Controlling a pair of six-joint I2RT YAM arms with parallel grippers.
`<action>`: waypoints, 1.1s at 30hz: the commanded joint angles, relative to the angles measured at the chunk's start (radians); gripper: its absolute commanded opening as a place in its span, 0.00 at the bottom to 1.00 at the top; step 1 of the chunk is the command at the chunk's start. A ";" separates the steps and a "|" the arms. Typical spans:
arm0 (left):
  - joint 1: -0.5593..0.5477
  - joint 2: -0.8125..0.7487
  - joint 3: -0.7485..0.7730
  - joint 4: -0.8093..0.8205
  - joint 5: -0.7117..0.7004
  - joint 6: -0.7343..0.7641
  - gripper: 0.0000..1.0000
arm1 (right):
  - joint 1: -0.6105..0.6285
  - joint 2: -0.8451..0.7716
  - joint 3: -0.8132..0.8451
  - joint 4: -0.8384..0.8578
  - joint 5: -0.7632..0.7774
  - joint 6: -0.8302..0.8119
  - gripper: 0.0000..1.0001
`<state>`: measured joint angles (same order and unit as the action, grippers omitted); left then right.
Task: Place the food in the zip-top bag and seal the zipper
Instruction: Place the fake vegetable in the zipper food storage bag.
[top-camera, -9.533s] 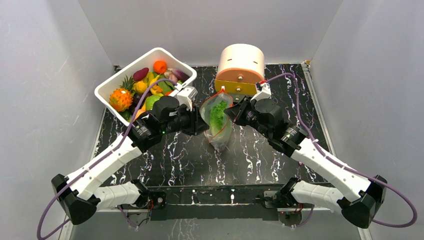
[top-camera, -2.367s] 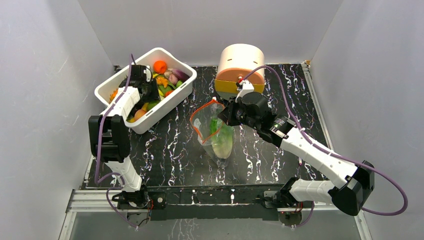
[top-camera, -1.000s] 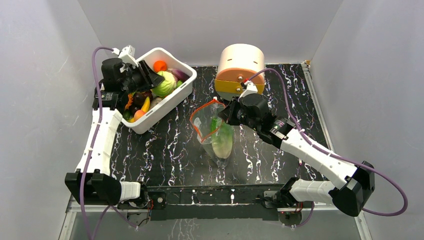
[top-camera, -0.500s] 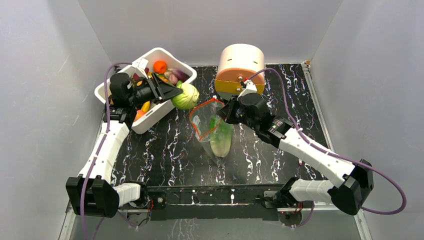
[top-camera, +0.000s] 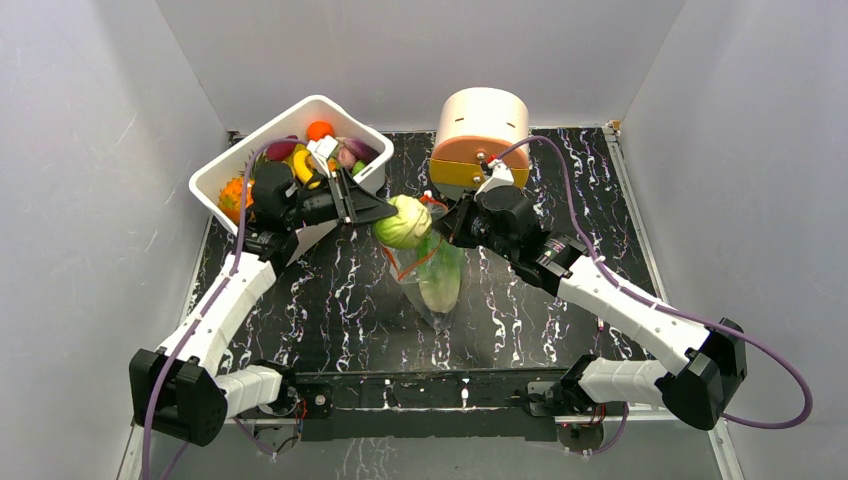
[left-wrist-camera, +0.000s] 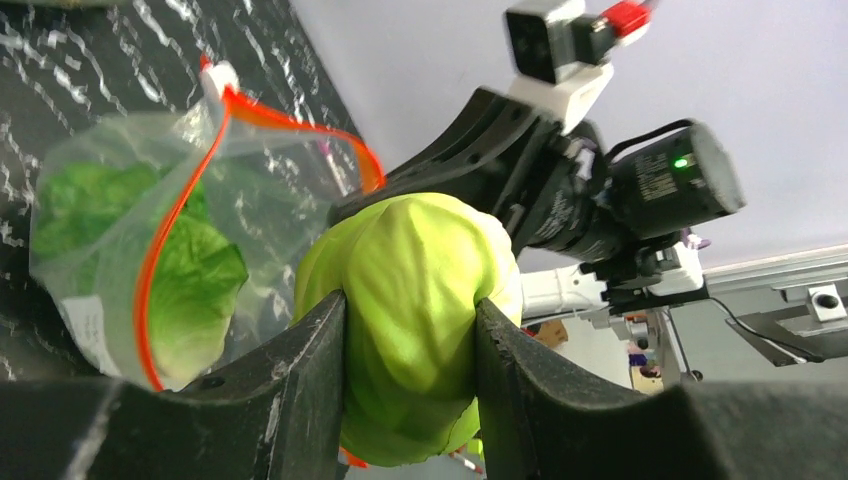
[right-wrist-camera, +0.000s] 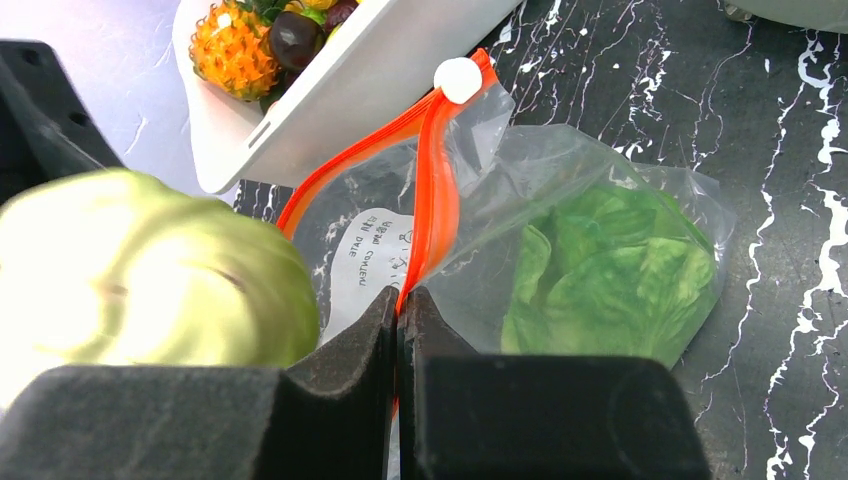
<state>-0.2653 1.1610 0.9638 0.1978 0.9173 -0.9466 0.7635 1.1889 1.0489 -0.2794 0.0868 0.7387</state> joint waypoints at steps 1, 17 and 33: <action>-0.020 -0.023 -0.027 -0.080 -0.028 0.084 0.03 | -0.002 -0.015 0.032 0.090 0.010 -0.002 0.00; -0.085 0.043 0.074 -0.375 -0.036 0.361 0.21 | -0.002 -0.029 0.036 0.099 -0.008 0.001 0.00; -0.087 -0.013 0.237 -0.658 -0.293 0.639 0.81 | -0.002 -0.037 0.018 0.073 -0.034 -0.042 0.00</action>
<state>-0.3508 1.1816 1.1431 -0.3744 0.7403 -0.4229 0.7635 1.1839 1.0489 -0.2687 0.0677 0.7261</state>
